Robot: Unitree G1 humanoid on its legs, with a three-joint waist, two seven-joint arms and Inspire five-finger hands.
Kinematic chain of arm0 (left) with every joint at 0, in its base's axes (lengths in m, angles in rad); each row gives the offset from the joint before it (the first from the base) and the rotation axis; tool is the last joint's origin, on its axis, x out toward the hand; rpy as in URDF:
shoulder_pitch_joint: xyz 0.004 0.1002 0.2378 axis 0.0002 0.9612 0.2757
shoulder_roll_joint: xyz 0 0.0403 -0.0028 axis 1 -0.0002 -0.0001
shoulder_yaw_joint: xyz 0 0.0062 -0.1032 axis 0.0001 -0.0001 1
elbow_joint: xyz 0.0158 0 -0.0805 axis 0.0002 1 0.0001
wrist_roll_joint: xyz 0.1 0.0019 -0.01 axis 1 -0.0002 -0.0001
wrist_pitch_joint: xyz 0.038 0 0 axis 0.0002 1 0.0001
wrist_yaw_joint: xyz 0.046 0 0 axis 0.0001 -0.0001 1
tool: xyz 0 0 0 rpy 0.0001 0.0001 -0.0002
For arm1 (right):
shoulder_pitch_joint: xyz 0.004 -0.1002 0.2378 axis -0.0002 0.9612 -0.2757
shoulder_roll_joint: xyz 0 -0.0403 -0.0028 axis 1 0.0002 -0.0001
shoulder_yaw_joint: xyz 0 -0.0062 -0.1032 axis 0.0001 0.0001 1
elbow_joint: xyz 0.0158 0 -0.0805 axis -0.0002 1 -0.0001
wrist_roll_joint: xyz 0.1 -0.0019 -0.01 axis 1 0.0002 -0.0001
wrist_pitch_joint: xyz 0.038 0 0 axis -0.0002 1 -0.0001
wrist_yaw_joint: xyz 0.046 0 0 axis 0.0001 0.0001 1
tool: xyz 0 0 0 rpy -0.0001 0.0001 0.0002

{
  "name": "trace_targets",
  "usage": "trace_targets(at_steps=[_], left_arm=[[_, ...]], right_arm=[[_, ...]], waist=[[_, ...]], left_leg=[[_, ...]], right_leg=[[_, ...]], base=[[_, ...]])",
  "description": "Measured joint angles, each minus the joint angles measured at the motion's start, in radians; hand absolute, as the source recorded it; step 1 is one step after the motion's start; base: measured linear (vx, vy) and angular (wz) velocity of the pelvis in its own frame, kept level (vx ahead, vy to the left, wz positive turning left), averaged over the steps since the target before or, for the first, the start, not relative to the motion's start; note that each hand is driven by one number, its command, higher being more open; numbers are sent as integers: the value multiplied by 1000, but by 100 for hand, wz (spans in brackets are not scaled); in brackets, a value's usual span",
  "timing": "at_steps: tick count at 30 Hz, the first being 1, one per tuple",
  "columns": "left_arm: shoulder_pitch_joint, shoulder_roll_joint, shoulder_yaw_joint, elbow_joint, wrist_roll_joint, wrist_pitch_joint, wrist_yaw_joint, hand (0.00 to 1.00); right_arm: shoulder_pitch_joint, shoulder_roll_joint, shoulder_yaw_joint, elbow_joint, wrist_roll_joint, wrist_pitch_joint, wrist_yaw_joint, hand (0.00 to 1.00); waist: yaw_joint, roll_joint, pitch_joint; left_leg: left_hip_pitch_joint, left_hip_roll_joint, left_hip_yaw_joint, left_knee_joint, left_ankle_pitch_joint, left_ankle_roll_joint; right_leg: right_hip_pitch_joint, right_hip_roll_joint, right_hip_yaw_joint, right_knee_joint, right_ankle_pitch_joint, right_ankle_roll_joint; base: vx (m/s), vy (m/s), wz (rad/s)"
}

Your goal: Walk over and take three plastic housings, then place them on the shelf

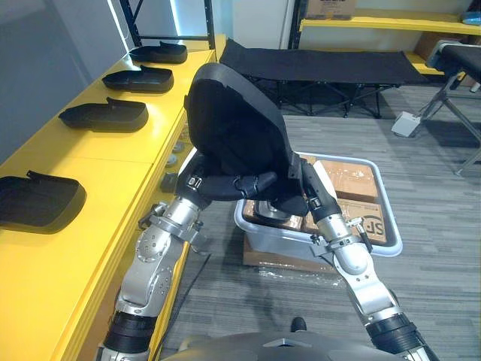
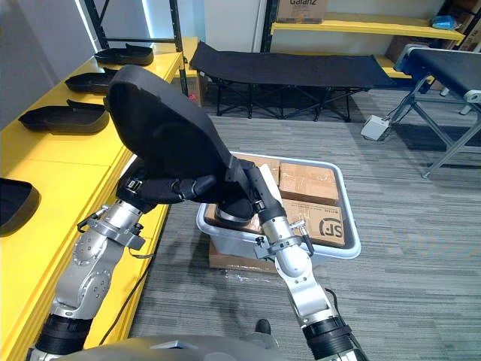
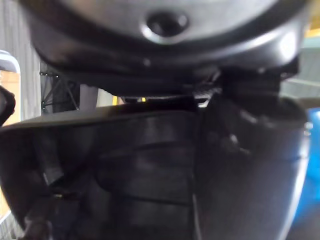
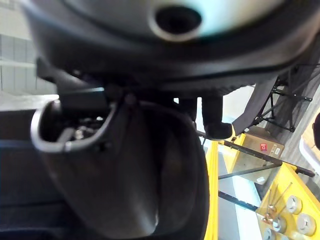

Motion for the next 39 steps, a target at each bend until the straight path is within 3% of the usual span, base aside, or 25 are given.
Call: trace_targets(at_steps=[3,12,19,28,39], left_arm=[[17,-9,-12,45,-29,36,-4,100],[28,-50,-26,68,-192,45,-37,100],[28,-68,-28,69,-258,45,-44,100],[30,-82,-25,69,-304,28,-40,100],[34,-99,-20,79,-300,-34,14,100]], right_arm=[[-2,37,-17,0,17,-20,-36,0],[-3,58,-18,0,17,-38,-104,0],[-2,75,-18,0,24,-53,-105,0],[6,104,-23,21,157,-53,0,0],[36,104,55,27,245,-43,118,0]], waist=[[2,1,0],[0,3,0],[0,6,1],[0,6,1],[1,6,1]], left_leg=[[0,0,0,0,0,0],[-1,0,0,0,0,0],[-1,0,1,0,0,0],[0,0,1,0,0,0],[0,0,0,0,1,0]], right_leg=[[0,0,0,0,0,0],[-1,0,0,0,0,0],[-1,0,0,0,0,-1],[-1,0,-1,0,0,-1],[-1,0,-1,0,0,-1]], base=[[0,0,0],[0,0,0],[0,0,0],[0,0,0],[0,0,0]])
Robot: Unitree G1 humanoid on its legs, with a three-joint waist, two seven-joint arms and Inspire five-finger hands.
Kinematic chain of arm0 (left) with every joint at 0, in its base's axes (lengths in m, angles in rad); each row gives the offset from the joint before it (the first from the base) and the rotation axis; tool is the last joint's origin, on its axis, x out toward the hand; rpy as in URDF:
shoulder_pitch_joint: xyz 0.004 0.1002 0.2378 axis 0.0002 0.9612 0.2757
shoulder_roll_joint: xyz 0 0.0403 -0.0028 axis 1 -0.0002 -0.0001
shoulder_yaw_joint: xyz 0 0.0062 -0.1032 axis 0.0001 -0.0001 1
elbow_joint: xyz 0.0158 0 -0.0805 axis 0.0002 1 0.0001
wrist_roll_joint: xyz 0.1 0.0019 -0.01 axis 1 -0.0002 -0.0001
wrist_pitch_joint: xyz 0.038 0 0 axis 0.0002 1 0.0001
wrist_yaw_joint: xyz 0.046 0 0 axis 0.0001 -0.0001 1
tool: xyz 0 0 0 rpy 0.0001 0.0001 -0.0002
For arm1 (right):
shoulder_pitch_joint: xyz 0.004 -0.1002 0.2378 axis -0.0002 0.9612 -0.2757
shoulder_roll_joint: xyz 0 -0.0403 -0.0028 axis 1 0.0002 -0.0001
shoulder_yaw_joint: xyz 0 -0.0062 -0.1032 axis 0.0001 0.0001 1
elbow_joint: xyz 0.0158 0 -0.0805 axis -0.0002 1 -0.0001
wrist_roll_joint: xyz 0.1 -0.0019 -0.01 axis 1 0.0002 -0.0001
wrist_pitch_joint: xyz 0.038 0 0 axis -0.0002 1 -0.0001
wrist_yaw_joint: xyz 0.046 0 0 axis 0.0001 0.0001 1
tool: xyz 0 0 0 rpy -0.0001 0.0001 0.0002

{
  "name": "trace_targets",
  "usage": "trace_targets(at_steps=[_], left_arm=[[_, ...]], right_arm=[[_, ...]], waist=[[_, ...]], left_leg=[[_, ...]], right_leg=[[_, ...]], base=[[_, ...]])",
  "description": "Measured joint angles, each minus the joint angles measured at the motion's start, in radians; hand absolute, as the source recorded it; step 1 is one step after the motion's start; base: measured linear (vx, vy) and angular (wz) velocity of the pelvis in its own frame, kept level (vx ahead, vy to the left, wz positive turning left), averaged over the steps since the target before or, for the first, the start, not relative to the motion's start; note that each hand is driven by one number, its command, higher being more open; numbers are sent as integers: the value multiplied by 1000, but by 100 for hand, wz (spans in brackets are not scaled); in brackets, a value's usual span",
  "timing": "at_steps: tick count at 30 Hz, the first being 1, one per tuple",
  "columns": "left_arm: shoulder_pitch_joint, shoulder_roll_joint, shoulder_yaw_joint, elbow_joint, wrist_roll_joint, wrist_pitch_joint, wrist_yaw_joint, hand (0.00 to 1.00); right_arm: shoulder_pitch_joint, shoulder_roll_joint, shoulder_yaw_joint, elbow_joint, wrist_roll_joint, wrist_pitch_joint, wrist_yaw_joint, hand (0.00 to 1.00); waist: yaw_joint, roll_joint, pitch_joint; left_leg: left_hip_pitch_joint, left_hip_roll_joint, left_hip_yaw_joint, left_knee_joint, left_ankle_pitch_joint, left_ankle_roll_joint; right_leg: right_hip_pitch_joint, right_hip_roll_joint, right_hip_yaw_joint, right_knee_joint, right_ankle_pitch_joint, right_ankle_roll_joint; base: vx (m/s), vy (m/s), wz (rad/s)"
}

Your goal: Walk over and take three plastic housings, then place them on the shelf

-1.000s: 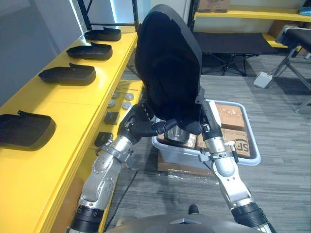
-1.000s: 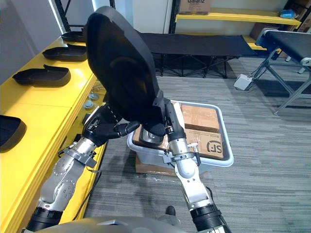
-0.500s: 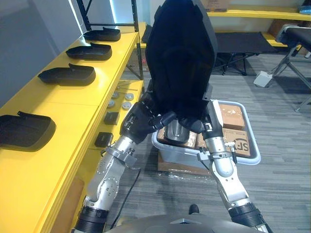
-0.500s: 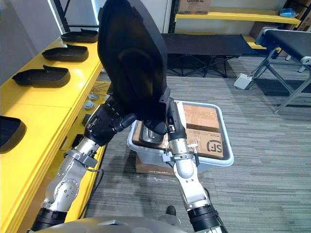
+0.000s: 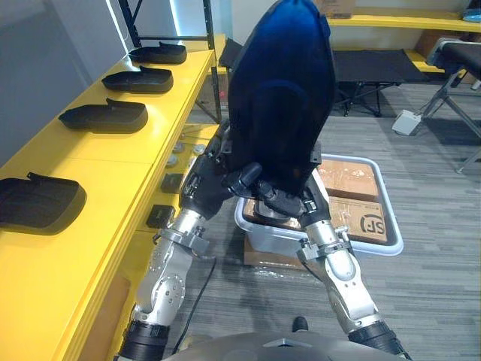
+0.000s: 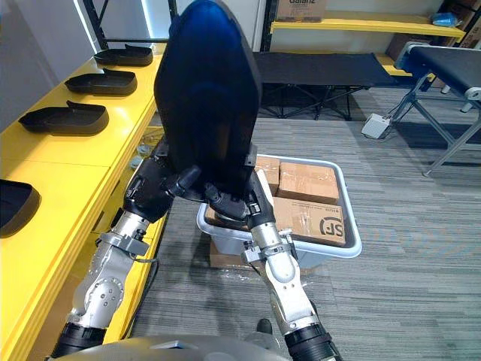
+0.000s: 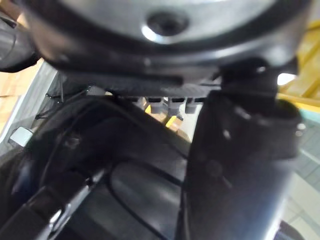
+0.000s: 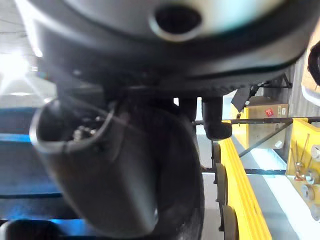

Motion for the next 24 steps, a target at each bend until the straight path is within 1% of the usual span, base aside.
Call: trace_targets(at_steps=[5,6,12,18,21,24], left_arm=[[5,0,0,11,0,-20,3,100],[5,0,0,20,1,-23,4,0],[5,0,-4,31,4,-29,9,0],[6,2,-15,31,45,-62,7,0],[6,2,-14,32,45,-67,13,0],[6,1,-14,41,45,-98,22,0]], right_arm=[[1,0,18,0,9,9,7,0],[1,-1,25,1,9,11,7,0],[6,-2,37,2,10,13,5,0],[6,-6,46,3,34,14,-1,0],[6,-6,62,3,35,14,-2,0],[7,2,84,3,35,15,-18,0]], waist=[[0,-2,-2],[0,-3,-2],[1,-4,-3],[0,-11,-8],[-1,-11,-13],[0,-12,-22]], left_leg=[[0,0,0,0,0,0],[0,0,0,0,0,0],[1,0,0,0,0,0],[1,0,0,0,0,0],[1,0,0,0,0,0],[0,0,-1,0,0,0]], right_leg=[[0,0,0,0,0,0],[0,0,0,0,0,0],[0,0,0,0,0,0],[0,0,0,0,0,0],[0,0,0,0,0,0],[0,0,-1,0,0,0]], base=[[0,0,0],[0,0,0],[0,0,0],[0,0,0],[0,0,0],[0,0,0]])
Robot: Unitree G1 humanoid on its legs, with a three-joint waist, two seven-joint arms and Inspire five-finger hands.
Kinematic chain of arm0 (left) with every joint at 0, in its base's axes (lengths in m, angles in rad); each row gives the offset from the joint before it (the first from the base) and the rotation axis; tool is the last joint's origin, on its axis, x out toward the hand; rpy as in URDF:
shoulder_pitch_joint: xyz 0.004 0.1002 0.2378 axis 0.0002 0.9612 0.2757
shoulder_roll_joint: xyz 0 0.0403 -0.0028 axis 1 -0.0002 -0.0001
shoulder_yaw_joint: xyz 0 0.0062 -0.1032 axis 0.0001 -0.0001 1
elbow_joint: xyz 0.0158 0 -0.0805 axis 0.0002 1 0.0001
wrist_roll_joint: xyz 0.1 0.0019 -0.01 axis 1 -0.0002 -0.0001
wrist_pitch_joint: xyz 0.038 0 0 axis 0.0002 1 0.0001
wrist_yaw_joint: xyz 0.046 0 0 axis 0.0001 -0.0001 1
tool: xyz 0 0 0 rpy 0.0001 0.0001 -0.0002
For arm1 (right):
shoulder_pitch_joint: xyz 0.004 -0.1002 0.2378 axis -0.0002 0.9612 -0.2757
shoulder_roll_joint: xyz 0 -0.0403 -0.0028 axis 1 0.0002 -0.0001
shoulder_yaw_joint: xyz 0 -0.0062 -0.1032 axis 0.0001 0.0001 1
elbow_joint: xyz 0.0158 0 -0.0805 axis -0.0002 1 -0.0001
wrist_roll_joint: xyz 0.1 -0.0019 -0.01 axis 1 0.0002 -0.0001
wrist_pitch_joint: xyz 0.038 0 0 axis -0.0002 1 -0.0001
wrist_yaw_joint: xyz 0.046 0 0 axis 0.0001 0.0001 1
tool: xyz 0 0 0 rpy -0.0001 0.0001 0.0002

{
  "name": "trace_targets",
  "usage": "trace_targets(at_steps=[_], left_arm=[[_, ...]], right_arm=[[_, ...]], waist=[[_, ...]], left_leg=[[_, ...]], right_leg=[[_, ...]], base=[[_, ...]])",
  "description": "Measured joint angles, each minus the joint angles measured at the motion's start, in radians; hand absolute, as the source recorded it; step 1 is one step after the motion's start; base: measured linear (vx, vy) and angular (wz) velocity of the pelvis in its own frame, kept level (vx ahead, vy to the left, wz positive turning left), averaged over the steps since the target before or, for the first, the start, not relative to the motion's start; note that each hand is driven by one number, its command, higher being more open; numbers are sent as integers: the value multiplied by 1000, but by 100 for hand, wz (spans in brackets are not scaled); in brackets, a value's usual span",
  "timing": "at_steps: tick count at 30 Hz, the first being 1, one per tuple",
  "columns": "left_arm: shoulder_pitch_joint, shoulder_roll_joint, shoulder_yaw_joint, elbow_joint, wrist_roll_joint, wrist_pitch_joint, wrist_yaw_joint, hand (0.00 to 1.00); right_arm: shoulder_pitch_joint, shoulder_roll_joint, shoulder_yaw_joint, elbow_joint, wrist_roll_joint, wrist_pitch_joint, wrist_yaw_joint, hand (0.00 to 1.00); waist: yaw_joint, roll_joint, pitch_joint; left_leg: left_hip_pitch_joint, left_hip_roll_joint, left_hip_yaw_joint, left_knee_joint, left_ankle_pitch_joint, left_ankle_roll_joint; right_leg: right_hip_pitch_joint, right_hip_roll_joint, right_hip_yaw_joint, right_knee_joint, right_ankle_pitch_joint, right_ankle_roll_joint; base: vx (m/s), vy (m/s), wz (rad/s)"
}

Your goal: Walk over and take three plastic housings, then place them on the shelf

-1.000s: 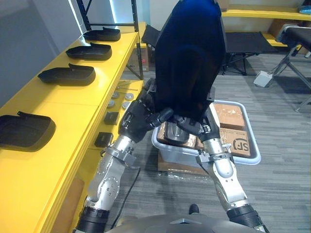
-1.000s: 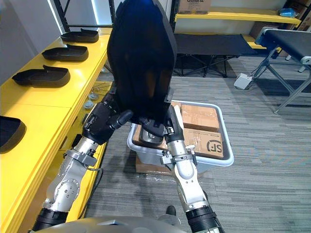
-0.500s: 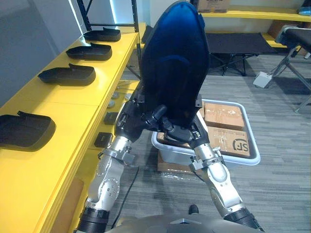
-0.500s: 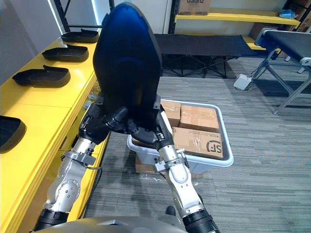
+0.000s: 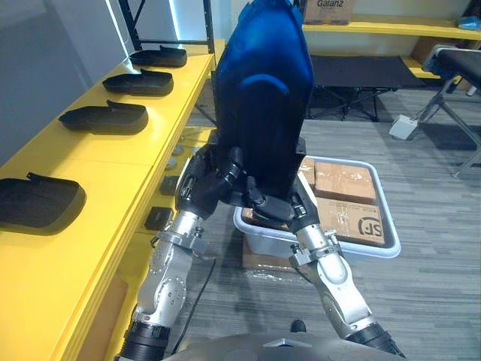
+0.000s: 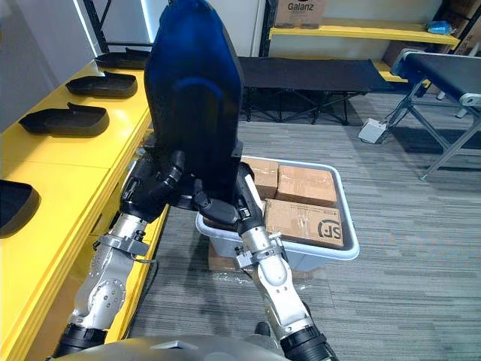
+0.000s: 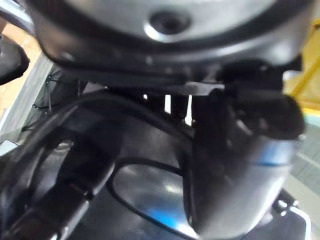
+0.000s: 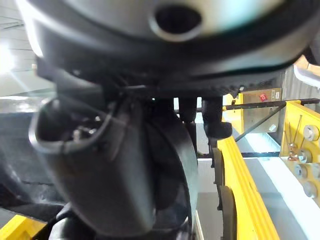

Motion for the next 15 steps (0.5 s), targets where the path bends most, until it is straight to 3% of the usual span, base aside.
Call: trace_targets(at_steps=[6,7,13,15], left_arm=[[4,1,-1,0,-2,-9,0,0],[4,0,-2,0,-2,-9,0,0],[7,-1,1,0,0,-9,17,0],[8,-4,5,-1,0,-12,39,0]], right_arm=[[0,8,2,0,-1,0,-3,0],[0,8,2,0,-1,0,-3,100],[6,7,2,0,-6,7,7,100],[22,3,3,0,-12,35,26,100]], waist=[[1,-4,-7],[0,-4,-7],[-2,-4,-7],[0,-4,-7]], left_leg=[[-1,0,-2,0,0,0],[-1,0,-2,0,0,0],[-1,0,-3,0,0,0],[-2,0,-6,0,1,0]], right_leg=[[1,0,-4,0,-1,-1],[1,0,-4,0,-1,-1],[1,-1,-5,0,-4,-6],[3,-1,-8,0,-3,-5]], base=[[0,0,0],[0,0,0],[0,0,0],[0,0,2]])
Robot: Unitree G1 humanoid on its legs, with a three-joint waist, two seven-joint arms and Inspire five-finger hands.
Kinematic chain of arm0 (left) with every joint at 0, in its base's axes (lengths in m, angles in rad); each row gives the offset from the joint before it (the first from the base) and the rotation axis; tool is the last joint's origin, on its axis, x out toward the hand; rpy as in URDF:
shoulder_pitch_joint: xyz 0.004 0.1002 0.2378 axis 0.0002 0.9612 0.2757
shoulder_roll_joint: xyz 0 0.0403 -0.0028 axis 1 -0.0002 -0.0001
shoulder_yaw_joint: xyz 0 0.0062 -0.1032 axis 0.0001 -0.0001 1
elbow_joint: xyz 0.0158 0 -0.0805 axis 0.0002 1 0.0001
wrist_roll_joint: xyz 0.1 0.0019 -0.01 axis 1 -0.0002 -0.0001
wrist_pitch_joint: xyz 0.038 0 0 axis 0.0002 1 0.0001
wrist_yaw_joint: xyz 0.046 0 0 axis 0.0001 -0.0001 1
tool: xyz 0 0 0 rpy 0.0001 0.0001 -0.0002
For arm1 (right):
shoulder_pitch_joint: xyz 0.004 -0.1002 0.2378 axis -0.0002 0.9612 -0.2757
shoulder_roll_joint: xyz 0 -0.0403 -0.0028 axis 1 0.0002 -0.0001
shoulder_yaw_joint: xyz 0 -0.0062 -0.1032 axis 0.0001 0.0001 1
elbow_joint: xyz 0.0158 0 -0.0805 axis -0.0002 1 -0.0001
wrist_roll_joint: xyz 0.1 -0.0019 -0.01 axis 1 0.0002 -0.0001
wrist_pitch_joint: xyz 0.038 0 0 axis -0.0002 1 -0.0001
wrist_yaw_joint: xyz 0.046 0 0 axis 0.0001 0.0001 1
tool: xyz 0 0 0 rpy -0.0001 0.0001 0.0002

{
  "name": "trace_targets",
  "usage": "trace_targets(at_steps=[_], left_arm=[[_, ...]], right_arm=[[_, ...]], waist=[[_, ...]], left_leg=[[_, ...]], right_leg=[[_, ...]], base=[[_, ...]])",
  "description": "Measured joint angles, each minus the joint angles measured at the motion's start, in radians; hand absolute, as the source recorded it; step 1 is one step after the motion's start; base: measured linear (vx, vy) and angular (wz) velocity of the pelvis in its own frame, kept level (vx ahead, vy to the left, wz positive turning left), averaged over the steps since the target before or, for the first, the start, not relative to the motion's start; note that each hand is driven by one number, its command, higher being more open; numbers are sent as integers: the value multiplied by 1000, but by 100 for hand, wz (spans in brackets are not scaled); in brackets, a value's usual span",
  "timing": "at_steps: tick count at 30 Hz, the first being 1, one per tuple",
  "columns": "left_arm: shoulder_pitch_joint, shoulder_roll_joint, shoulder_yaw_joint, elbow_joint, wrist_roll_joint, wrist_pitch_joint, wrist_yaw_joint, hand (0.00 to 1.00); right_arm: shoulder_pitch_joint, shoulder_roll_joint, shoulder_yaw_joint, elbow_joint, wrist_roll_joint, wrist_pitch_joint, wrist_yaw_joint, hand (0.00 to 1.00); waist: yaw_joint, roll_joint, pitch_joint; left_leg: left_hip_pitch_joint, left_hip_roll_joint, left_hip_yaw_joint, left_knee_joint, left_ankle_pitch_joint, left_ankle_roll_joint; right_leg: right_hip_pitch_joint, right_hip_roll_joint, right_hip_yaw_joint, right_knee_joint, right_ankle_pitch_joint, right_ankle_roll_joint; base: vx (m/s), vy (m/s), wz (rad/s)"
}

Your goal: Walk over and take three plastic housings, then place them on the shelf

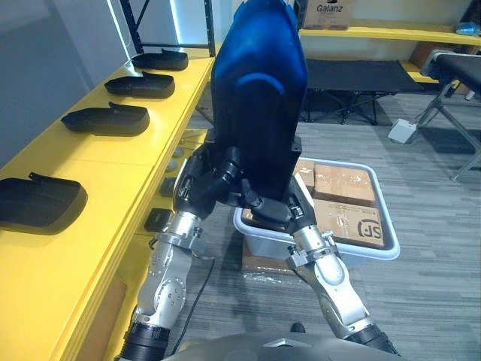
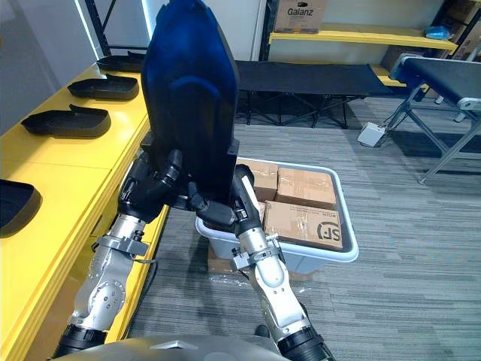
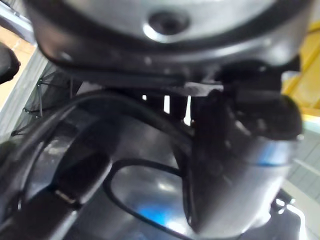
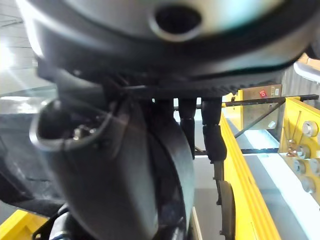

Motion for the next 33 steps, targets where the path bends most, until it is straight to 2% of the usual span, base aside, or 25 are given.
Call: trace_targets(at_steps=[9,14,18,22,24,30,33], left_arm=[[50,-25,19,0,85,-58,128,0],[71,-48,94,-19,133,-93,172,0],[77,-72,176,-83,203,-156,242,0],[82,-76,222,-101,329,-210,354,0],[106,-77,250,-101,464,-222,444,0],[182,-114,317,-101,479,-232,533,0],[230,-126,340,-101,475,-232,571,0]], right_arm=[[11,0,-2,13,-34,72,-63,100],[45,11,-66,50,-39,117,-45,100],[99,1,-130,126,-55,160,-10,100],[124,-4,-160,126,-54,148,37,100],[127,5,-174,124,-44,113,27,100],[138,39,-252,86,15,39,2,100],[149,45,-267,73,43,-4,1,100]], waist=[[2,0,0],[2,-3,2],[2,-2,3],[1,-2,4],[0,-1,6],[4,-1,29],[11,7,35]], left_leg=[[1,0,-5,0,0,0],[1,1,-6,0,0,0],[0,2,-7,-3,0,0],[0,2,-7,-3,0,0],[0,2,-7,-3,0,-1],[0,2,-9,-4,-2,-1],[-3,2,-27,-4,-3,-1]], right_leg=[[5,0,-5,0,-1,-1],[9,0,-10,0,-7,-7],[9,0,-12,0,-9,-6],[10,0,-12,0,-9,-6],[10,0,-12,0,-9,-6],[13,0,-13,0,-11,-4],[25,0,-31,0,-16,0]], base=[[0,0,1],[0,0,1],[0,0,0],[0,0,0],[0,0,0],[0,0,1],[4,3,15]])
